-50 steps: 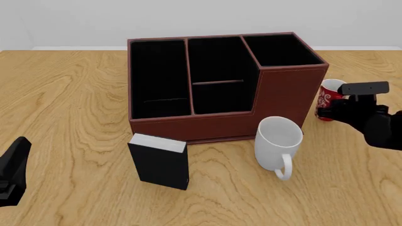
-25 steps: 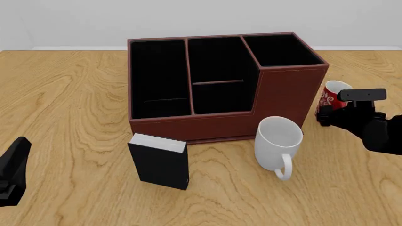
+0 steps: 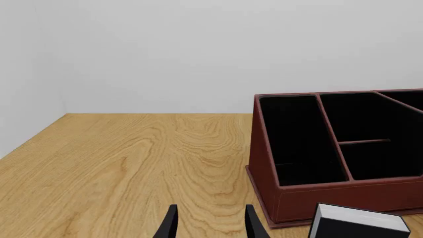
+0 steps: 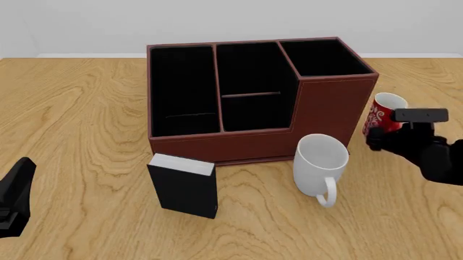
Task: Pick up the red mug and place it to the right of the caddy.
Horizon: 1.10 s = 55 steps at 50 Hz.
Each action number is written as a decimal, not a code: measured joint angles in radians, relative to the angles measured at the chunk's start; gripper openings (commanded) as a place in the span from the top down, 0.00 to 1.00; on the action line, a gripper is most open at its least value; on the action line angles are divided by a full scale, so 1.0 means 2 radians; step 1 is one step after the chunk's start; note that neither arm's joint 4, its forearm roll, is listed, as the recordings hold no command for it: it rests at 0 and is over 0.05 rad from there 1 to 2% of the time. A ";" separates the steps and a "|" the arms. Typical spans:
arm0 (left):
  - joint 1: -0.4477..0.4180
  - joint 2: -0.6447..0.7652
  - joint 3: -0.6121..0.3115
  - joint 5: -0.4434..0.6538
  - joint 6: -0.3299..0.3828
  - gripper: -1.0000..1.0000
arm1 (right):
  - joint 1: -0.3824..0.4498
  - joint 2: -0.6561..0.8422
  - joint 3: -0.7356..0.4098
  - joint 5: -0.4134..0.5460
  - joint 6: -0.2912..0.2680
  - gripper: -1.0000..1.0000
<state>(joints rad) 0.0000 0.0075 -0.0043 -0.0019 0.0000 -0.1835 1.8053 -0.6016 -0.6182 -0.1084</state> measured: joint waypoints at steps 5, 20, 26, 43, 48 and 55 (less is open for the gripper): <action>0.000 0.000 0.000 0.000 0.000 0.00 | -0.003 -0.007 0.013 -0.006 0.004 0.00; 0.000 0.000 0.000 0.000 0.000 0.00 | -0.006 -0.046 0.080 -0.035 0.020 0.00; 0.000 0.000 0.000 0.000 0.000 0.00 | -0.003 -0.078 0.119 -0.046 0.029 0.00; 0.000 0.000 0.000 0.000 0.000 0.00 | 0.005 -0.302 0.248 0.018 0.048 0.00; 0.000 0.000 0.000 0.000 0.000 0.00 | 0.005 -0.455 0.269 0.137 0.052 0.00; 0.000 0.000 0.000 0.000 0.000 0.00 | 0.006 -0.672 0.283 0.321 0.056 0.00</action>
<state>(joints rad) 0.0000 0.0075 -0.0043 -0.0019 0.0000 -0.1713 0.4622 -0.0351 0.0230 0.0029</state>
